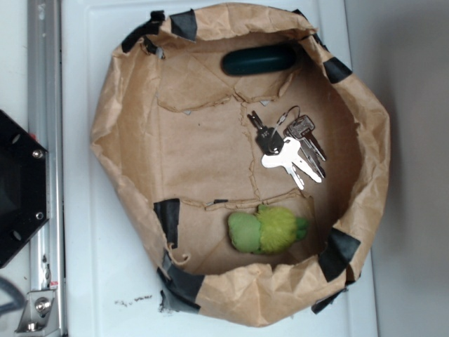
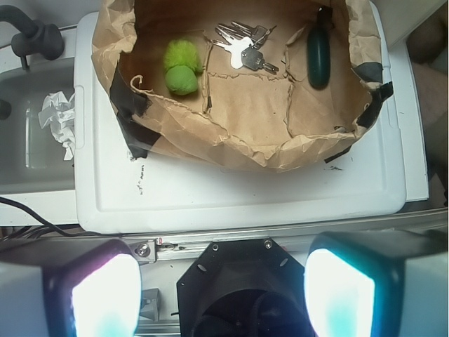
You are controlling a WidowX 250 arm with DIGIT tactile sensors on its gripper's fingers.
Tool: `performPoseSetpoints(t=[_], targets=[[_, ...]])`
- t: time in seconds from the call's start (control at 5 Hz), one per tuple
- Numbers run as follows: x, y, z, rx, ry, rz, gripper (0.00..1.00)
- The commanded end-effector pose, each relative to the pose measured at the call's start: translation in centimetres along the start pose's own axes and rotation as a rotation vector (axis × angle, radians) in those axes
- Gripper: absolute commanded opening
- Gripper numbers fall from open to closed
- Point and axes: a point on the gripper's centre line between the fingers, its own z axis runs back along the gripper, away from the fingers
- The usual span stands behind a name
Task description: Grab the silver keys.
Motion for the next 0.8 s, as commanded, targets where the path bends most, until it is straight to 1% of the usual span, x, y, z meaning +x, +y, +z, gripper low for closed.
performPoseSetpoints(t=[0.0, 0.2, 0.4, 0.6], targets=[[9.6, -0.6, -5.7, 0.060, 0.001, 0.274, 1.00], [14.5, 0.5, -8.0, 0.042, -0.036, 0.319, 1.00], [15.6, 2.4, -9.2, -0.046, -0.070, 0.256, 1.00], [14.4, 4.3, -9.5, -0.126, -0.145, 0.215, 1.00]])
